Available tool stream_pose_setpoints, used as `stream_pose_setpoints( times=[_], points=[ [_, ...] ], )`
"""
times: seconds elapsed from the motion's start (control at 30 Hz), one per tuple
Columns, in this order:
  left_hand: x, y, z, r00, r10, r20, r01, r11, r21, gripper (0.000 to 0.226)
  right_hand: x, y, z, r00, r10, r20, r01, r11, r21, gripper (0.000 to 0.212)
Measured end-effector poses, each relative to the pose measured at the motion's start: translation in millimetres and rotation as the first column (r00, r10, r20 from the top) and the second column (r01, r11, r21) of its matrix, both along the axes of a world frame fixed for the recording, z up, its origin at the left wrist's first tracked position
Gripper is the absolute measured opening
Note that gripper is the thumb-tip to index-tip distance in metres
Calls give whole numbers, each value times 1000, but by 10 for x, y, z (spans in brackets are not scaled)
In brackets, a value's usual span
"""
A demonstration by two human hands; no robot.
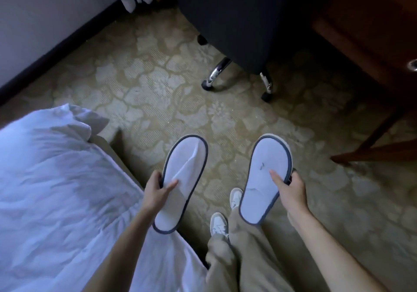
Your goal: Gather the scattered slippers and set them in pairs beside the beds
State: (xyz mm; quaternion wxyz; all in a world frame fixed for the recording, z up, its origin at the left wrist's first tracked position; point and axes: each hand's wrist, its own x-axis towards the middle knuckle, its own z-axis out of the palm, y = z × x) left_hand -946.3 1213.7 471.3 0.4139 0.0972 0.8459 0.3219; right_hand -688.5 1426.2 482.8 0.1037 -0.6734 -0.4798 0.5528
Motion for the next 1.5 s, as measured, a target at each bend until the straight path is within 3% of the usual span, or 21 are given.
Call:
stream_pose_setpoints(
  times=[0.17, 0.27, 0.5, 0.63, 0.7, 0.87, 1.03, 1.3, 1.5],
  points=[
    [-566, 164, -1308, 971, -215, -100, 211, 976, -48, 37, -385, -580, -1437, 966, -246, -78, 231, 959, -164, 21],
    [-717, 170, -2196, 946, -319, -65, 309, 942, -131, 35, -437, -1007, -2421, 938, -345, -42, 314, 892, -324, 17],
    [-569, -92, -4132, 902, -430, 26, 424, 876, -228, 28, -533, -1957, -4374, 921, -387, 39, 358, 804, -474, 21],
    [-456, -279, -4837, 902, -430, 49, 423, 852, -307, 28, -603, -2291, -5105, 919, -386, 78, 374, 791, -483, 37],
    [-444, -332, -5100, 904, -425, 45, 413, 841, -350, 27, -591, -2355, -5410, 917, -387, 94, 385, 799, -462, 33],
    [-429, -431, -5468, 943, -334, -1, 307, 868, -389, 29, -602, -2330, -5778, 948, -296, 119, 319, 864, -390, 34],
    [-339, -573, -5622, 990, -137, -43, 120, 954, -274, 39, -639, -2290, -5820, 937, -311, 162, 349, 867, -355, 30],
    [-291, -532, -5655, 985, -171, -39, 155, 952, -265, 45, -679, -2314, -5870, 906, -361, 223, 418, 850, -320, 44],
    [-150, -528, -5607, 929, -220, -298, 117, 937, -329, 60, -761, -2349, -5779, 889, -297, 347, 385, 897, -218, 53]
  ],
)
